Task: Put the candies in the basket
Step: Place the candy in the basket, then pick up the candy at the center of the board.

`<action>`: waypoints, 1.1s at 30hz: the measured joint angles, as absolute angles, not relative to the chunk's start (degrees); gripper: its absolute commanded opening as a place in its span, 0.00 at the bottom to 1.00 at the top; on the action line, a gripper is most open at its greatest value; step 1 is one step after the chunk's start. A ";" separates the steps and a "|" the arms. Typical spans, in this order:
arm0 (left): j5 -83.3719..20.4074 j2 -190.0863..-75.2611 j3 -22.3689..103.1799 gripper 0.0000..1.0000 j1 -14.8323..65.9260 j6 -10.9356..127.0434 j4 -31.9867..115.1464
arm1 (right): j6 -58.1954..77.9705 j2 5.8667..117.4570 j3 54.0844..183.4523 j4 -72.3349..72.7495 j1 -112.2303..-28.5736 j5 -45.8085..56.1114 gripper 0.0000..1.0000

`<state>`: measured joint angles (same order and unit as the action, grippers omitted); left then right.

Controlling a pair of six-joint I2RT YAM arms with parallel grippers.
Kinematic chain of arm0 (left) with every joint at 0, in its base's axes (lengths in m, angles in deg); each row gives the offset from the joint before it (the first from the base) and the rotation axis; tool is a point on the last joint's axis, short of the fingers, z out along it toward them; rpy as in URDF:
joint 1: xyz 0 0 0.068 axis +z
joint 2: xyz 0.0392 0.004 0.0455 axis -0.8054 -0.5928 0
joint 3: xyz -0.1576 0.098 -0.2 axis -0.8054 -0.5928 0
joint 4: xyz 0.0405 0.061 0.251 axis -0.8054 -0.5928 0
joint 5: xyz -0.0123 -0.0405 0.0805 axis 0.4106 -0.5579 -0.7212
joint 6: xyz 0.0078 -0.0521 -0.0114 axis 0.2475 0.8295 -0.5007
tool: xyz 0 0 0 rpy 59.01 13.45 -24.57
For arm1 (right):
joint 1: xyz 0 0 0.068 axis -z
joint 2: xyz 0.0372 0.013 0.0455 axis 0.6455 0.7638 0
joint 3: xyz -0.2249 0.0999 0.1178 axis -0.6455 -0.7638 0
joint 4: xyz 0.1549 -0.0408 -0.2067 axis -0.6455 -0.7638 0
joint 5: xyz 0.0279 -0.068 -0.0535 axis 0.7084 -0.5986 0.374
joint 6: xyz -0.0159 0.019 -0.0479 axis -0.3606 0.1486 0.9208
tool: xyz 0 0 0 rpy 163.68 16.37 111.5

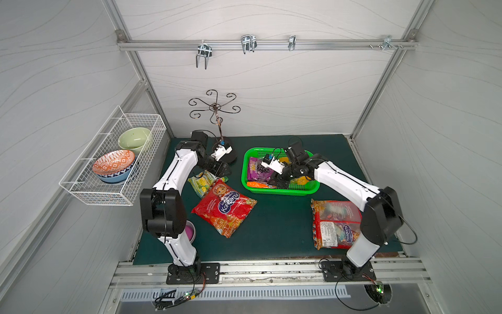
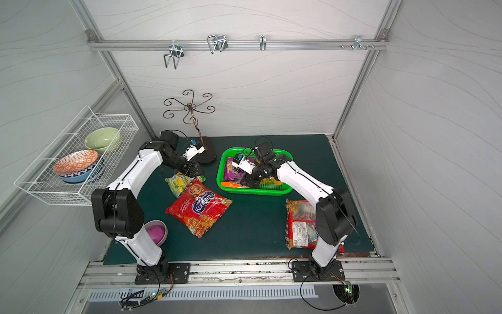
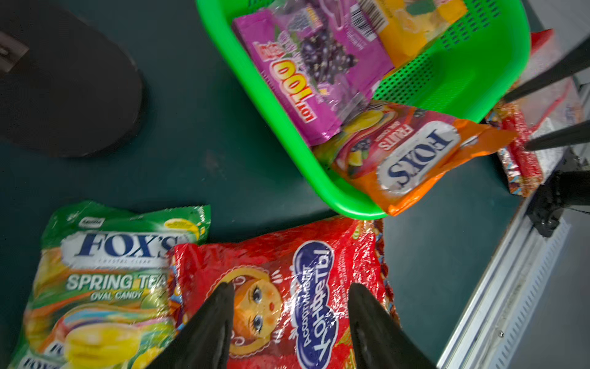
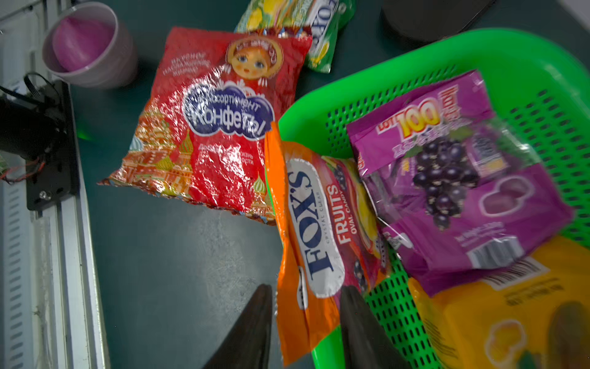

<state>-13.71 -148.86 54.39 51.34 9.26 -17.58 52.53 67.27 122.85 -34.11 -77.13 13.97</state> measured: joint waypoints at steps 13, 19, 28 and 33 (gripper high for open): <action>-26.61 -147.79 44.71 0.62 59.89 24.91 -11.42 | 40.53 50.29 116.86 -23.16 -81.70 5.01 0.55; -27.85 -143.79 40.34 0.64 64.30 27.51 -11.27 | 33.27 66.88 125.39 -19.09 -90.15 2.45 0.55; -31.02 -143.26 33.56 0.63 65.98 32.06 -5.82 | 25.49 85.74 141.13 -17.34 -94.15 -5.77 0.53; -33.08 -144.31 32.10 0.63 65.98 34.31 -2.68 | 23.94 95.05 149.76 -19.09 -95.86 -8.89 0.50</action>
<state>-33.08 -144.31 32.10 65.98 34.31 -2.68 23.94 95.05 149.76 -19.09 -95.86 -8.89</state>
